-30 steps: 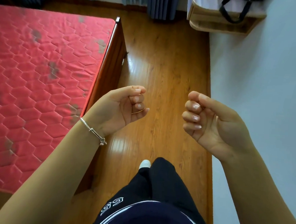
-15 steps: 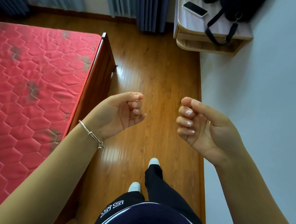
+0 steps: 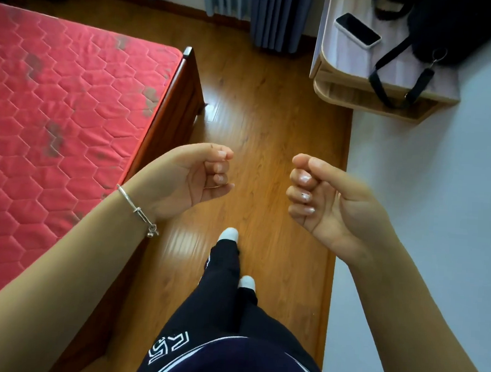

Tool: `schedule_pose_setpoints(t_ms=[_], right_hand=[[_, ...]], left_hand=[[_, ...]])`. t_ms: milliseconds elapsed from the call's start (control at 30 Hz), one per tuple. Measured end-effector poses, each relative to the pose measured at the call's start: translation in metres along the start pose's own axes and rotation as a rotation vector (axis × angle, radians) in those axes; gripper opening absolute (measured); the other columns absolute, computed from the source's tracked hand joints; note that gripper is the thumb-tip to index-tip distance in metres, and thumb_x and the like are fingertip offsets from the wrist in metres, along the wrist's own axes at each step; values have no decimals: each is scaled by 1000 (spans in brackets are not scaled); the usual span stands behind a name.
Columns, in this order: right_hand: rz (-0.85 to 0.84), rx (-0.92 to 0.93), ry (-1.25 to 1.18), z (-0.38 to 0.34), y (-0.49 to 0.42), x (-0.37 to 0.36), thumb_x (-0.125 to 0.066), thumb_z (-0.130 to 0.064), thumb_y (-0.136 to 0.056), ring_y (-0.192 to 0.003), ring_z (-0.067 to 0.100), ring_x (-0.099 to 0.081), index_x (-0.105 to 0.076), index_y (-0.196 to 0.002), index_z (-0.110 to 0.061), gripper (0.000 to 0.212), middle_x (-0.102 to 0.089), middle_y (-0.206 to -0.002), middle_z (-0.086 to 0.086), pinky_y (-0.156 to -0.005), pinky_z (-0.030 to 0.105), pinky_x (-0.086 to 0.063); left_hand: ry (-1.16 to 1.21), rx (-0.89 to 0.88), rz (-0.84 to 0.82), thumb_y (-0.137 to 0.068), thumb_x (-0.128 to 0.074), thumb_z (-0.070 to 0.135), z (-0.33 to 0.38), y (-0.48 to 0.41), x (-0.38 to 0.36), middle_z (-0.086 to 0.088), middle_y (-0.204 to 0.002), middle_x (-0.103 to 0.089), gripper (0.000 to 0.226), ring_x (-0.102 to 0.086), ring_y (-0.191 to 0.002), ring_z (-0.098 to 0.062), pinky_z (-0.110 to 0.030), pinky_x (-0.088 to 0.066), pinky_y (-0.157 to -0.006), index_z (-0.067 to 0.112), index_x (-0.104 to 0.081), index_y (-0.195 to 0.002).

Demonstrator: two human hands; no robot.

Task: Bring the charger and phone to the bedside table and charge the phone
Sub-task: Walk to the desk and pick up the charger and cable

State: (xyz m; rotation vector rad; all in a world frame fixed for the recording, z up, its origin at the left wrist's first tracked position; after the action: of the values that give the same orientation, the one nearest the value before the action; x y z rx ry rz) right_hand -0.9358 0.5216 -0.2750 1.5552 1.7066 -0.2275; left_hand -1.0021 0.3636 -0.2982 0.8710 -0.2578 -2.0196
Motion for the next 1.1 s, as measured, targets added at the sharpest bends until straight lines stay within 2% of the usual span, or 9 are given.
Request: schedule_pose_setpoints(t_ms=[133,333,467,733,900,1100], right_hand=[[-32,29,37,-25,-43,-6,-49,-22,-87,-57,7,-50,-69,-86,-15,21,-57,-66,-5,-48,15,-41],[-14,94,82,-80,-117,-18,-49,-23,-85,-58,5,-48,-66,-88,-15,19,-56,-66,-6,-49,15,-39],[6,159,123,-118,-156,-32,-49,-23,-84,-57,5,-47,-68,-84,-18,21,-55,-65,-7,-49,16,-38],[91,174,116,-159,-213,-27,-47,-23,-81,-55,5,-44,-66,-79,-17,20,-52,-62,-7,-49,16,-33],[113,149,103,-183,-255,-11,-48,-23,-80,-54,5,-45,-65,-81,-17,18,-52,-62,-6,-48,16,-34],[106,139,87,-233,-311,8,-49,-23,-80,-54,4,-45,-66,-79,-18,19,-53,-62,-7,-48,16,-34]], left_hand=[[-19,-23,2,-88,-44,14,43,-37,12,9,-56,-42,16,-43,-53,-5,-24,-52,-76,19,-52,-75],[-142,-123,-44,-79,-48,17,128,-92,30,11,-55,-47,5,-46,-52,-4,-26,-50,-77,18,-53,-77],[-170,-160,-72,-80,-46,17,177,-122,44,12,-55,-47,7,-46,-53,-4,-26,-50,-78,19,-53,-78],[-113,-130,-152,-85,-44,16,218,-183,51,10,-57,-47,14,-46,-55,-5,-24,-51,-70,19,-55,-76],[-73,-94,-132,-90,-41,14,236,-227,60,9,-59,-47,20,-47,-56,-5,-25,-52,-74,19,-56,-77],[-110,-138,-109,-86,-43,16,281,-289,58,10,-58,-49,14,-49,-55,-5,-25,-53,-71,17,-56,-80]])
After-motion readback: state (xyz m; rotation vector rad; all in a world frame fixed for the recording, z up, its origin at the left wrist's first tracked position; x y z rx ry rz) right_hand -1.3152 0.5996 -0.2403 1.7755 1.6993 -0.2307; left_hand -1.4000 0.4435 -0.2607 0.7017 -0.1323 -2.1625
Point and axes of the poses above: each hand's wrist, its own y-axis away from the middle knuckle, its own x-axis out of the back of the hand, z = x × y, the point moved 6 cm from there along -y, towards the middle knuckle
